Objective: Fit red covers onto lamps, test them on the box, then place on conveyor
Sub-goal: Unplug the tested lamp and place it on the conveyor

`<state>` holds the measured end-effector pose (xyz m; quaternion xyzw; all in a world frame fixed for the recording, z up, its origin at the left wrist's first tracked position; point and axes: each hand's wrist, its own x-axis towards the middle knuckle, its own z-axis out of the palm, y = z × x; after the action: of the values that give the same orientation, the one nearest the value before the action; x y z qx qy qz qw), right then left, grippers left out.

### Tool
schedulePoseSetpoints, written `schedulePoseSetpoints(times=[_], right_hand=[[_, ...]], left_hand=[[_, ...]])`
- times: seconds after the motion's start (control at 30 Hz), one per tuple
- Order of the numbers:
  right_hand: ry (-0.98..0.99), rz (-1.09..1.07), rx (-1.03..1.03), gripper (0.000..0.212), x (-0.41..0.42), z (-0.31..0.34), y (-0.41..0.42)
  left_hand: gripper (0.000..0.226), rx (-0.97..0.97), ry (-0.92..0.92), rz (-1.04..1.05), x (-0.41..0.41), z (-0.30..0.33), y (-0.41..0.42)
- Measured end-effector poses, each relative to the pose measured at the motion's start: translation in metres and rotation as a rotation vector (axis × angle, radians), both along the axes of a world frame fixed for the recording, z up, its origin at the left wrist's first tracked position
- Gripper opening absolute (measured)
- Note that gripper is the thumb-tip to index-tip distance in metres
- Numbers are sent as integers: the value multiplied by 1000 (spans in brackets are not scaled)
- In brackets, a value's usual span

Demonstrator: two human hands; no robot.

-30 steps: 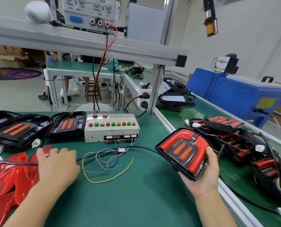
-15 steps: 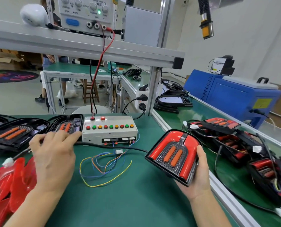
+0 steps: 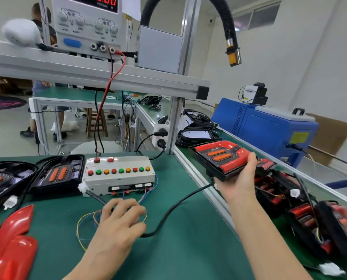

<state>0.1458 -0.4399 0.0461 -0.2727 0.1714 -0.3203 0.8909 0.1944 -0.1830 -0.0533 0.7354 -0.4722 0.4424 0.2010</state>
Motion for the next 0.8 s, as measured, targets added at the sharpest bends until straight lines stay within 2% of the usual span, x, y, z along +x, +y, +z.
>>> schedulePoseSetpoints(times=[0.47, 0.67, 0.8], right_hand=[[-16, -17, -37, 65, 24, 49, -27], [38, 16, -63, 63, 22, 35, -28], [167, 61, -86, 54, 18, 13, -23]], left_hand=[[33, 81, 87, -101, 8, -20, 2], [32, 121, 145, -92, 8, -22, 8], [33, 147, 153, -88, 7, -22, 8]])
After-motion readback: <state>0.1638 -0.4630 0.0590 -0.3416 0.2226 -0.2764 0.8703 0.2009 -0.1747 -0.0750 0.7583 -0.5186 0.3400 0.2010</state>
